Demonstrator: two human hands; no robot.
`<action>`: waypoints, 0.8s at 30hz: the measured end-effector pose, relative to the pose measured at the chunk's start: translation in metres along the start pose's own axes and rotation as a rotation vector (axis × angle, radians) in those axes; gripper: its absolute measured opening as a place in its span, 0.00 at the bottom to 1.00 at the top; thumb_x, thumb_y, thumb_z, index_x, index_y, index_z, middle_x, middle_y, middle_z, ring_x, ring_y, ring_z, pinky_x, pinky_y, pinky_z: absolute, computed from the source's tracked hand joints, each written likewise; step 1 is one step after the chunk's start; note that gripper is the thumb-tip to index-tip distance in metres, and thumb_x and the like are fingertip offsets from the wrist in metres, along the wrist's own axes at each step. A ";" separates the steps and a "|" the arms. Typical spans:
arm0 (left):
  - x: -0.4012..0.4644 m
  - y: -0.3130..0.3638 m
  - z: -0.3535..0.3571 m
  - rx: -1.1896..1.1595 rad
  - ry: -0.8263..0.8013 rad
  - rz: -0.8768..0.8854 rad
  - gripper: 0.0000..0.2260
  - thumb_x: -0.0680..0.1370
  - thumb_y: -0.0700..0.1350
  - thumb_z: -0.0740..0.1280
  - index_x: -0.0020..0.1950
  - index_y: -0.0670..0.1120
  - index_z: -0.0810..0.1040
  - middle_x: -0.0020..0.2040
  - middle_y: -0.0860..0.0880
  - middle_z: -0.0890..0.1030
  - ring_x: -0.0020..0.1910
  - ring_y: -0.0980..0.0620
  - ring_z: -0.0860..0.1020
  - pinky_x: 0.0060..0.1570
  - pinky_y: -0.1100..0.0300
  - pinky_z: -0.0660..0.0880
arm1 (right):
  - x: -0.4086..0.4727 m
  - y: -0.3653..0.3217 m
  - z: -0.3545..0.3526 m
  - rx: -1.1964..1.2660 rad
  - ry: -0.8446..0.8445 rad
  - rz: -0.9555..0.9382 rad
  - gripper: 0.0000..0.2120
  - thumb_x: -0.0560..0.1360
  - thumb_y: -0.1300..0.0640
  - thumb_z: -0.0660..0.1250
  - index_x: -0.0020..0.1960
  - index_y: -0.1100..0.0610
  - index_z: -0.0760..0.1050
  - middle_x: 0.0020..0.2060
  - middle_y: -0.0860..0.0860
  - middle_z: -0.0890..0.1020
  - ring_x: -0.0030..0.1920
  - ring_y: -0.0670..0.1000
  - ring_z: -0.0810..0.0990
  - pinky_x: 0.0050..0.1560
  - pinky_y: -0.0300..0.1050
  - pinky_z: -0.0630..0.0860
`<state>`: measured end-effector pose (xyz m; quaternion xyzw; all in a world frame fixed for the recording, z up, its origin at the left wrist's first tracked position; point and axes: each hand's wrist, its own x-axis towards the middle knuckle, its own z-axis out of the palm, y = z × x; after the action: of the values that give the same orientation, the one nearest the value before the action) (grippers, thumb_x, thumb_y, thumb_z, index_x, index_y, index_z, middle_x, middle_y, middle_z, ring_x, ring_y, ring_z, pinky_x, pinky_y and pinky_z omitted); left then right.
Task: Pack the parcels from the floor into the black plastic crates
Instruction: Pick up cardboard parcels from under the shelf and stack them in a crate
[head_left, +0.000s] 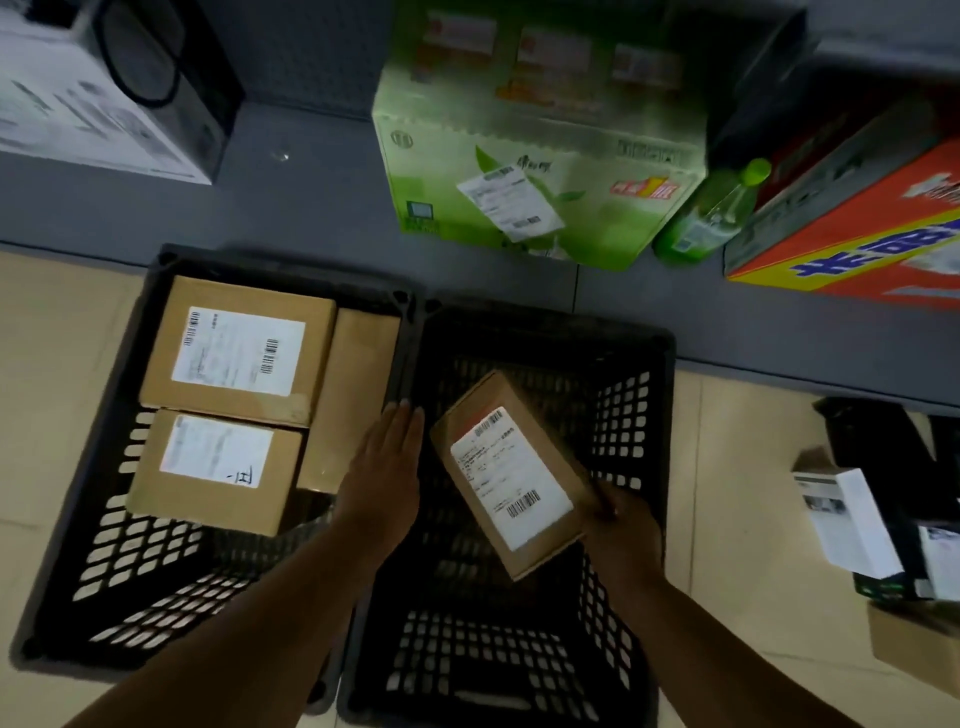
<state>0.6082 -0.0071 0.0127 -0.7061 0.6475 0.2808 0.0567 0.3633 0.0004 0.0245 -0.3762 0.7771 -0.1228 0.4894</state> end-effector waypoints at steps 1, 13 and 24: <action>0.010 -0.007 0.009 0.074 0.028 0.050 0.36 0.78 0.42 0.61 0.75 0.45 0.37 0.76 0.46 0.37 0.75 0.49 0.37 0.72 0.56 0.42 | 0.018 0.004 0.009 -0.072 0.009 -0.013 0.13 0.79 0.55 0.61 0.62 0.49 0.76 0.54 0.51 0.80 0.51 0.49 0.78 0.50 0.45 0.77; 0.045 -0.031 0.053 0.300 0.198 0.187 0.28 0.76 0.49 0.49 0.73 0.37 0.62 0.76 0.37 0.55 0.75 0.42 0.51 0.72 0.46 0.50 | 0.172 -0.011 0.075 -0.284 0.104 -0.148 0.16 0.82 0.53 0.53 0.69 0.50 0.67 0.57 0.53 0.78 0.54 0.54 0.78 0.47 0.46 0.76; 0.049 -0.031 0.060 0.309 0.285 0.204 0.26 0.76 0.49 0.48 0.72 0.41 0.67 0.76 0.38 0.52 0.76 0.42 0.50 0.72 0.44 0.52 | 0.185 0.056 0.115 -1.015 -0.108 -0.426 0.46 0.72 0.44 0.68 0.77 0.45 0.38 0.75 0.57 0.35 0.75 0.62 0.36 0.73 0.62 0.46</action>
<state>0.6184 -0.0192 -0.0690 -0.6523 0.7525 0.0798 0.0433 0.3907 -0.0711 -0.1871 -0.7196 0.6191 0.1904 0.2504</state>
